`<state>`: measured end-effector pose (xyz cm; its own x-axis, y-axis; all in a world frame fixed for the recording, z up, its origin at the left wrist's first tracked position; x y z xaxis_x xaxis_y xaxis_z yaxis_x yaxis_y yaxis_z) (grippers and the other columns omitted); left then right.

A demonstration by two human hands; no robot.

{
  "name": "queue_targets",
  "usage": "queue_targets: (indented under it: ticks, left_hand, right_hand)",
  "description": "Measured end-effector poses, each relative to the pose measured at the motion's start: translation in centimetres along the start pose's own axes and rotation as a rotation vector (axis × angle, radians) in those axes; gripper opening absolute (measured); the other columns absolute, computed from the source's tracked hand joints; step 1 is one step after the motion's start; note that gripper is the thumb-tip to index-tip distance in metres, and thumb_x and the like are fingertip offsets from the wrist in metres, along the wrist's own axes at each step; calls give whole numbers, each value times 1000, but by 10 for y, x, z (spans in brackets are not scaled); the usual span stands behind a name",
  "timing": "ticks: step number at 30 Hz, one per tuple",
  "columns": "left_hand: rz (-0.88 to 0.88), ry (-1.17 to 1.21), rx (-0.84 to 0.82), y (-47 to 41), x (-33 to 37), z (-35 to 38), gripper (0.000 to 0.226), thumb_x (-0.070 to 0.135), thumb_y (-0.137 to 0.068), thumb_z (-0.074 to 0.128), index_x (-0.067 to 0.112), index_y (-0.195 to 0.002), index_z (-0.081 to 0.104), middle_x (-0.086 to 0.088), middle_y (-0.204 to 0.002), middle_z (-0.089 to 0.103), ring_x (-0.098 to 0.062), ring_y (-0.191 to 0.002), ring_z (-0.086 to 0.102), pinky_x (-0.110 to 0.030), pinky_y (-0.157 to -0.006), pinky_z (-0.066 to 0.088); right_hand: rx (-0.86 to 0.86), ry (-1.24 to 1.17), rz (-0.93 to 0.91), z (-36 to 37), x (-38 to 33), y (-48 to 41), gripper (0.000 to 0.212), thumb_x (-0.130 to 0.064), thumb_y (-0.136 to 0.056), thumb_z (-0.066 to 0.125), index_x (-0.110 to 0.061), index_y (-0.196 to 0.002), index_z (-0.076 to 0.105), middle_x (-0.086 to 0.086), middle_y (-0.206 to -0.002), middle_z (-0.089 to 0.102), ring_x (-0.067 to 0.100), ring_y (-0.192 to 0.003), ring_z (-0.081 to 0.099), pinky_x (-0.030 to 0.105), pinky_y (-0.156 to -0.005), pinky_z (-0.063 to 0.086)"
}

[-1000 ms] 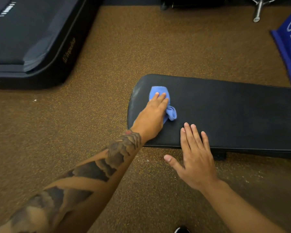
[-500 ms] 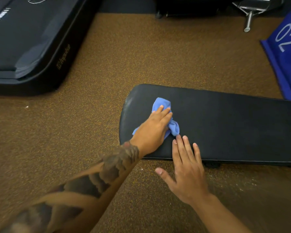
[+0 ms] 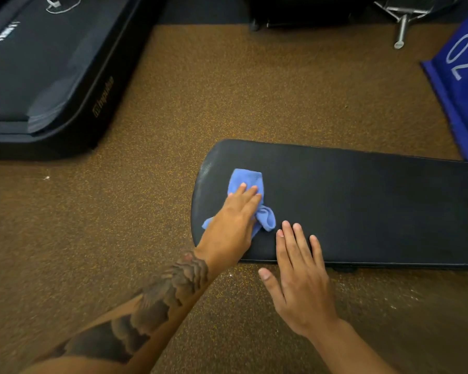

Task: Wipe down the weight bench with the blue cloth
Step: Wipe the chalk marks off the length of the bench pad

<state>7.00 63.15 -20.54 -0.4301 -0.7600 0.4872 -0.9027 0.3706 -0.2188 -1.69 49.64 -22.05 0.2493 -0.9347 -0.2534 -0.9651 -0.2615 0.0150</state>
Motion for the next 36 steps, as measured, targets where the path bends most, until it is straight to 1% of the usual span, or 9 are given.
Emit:
queue_targets:
  ticks: [4,8,12,19,21,24,28,33,36]
  left_hand:
    - [141,-47,-123,-48,-4,9,52,7,-86,64,-4,-133,47,-20,-144,42,-36,-139,32,-41,-112,25]
    - [121,-89,-161,-97,-23,6,53,10,-92,56,1,-141,38,-14,-153,29,-28,-144,20,-34,-113,22]
    - [21,-106,-157,-124,-50,-1,55,9,-91,56,3,-142,36,-14,-154,27,-29,-145,17,-38,-114,24]
    - [-189,-99,-17,-91,-89,-27,55,7,-89,58,-1,-140,39,-17,-151,32,-32,-143,22,-40,-115,23]
    - [-175,-77,5,-65,-80,-32,53,6,-88,58,-2,-138,41,-17,-150,35,-33,-142,24,-41,-114,25]
    - [-54,-34,-29,-35,-44,-23,54,6,-86,60,-5,-136,43,-20,-146,39,-35,-140,28,-42,-114,24]
    - [32,-50,-127,-55,-33,-7,54,8,-87,62,-5,-136,42,-21,-146,40,-38,-140,28,-48,-114,25]
    - [-65,-73,-108,-89,-40,-3,53,8,-89,60,-5,-137,41,-20,-149,35,-38,-142,23,-43,-116,20]
    - [-149,-53,-68,-81,-34,1,54,10,-92,53,-2,-142,34,-20,-153,26,-37,-144,14,-48,-117,15]
  right_hand:
    - [10,-12,-2,2,0,-1,72,-56,-99,21,-3,-147,29,12,-158,21,25,-147,12,51,-116,18]
    - [5,-9,-9,3,1,-1,73,-57,-99,20,-3,-148,28,12,-158,19,25,-147,11,52,-115,19]
    - [6,-8,-8,3,2,0,74,-58,-98,22,-4,-148,28,11,-158,18,25,-147,11,53,-114,20]
    - [13,-10,-14,2,2,0,74,-59,-98,22,-3,-148,28,12,-158,18,25,-147,12,52,-115,20]
    - [25,-15,-14,2,1,-1,74,-59,-98,23,-3,-147,30,12,-158,20,26,-147,13,52,-115,19]
    - [36,-28,-17,3,1,-1,75,-59,-97,25,-2,-145,34,13,-157,23,27,-146,16,53,-114,20]
    - [37,-20,-13,4,1,-1,76,-60,-97,24,-2,-146,33,12,-157,23,27,-146,16,53,-114,21]
    - [54,19,-23,5,1,-2,75,-58,-97,27,-2,-146,31,13,-157,23,27,-146,15,53,-115,19]
    - [47,22,-13,4,0,-1,75,-58,-96,27,-2,-146,30,13,-157,22,27,-146,15,53,-115,19]
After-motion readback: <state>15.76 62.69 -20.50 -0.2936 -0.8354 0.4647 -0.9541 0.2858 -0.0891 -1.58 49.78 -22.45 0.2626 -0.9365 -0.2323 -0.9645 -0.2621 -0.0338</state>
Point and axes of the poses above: each hand's wrist, its own y-axis away from the middle knuckle, its own z-axis out of the palm, x = y × z, the point moved 5 cm from there along -y, towards the middle knuckle
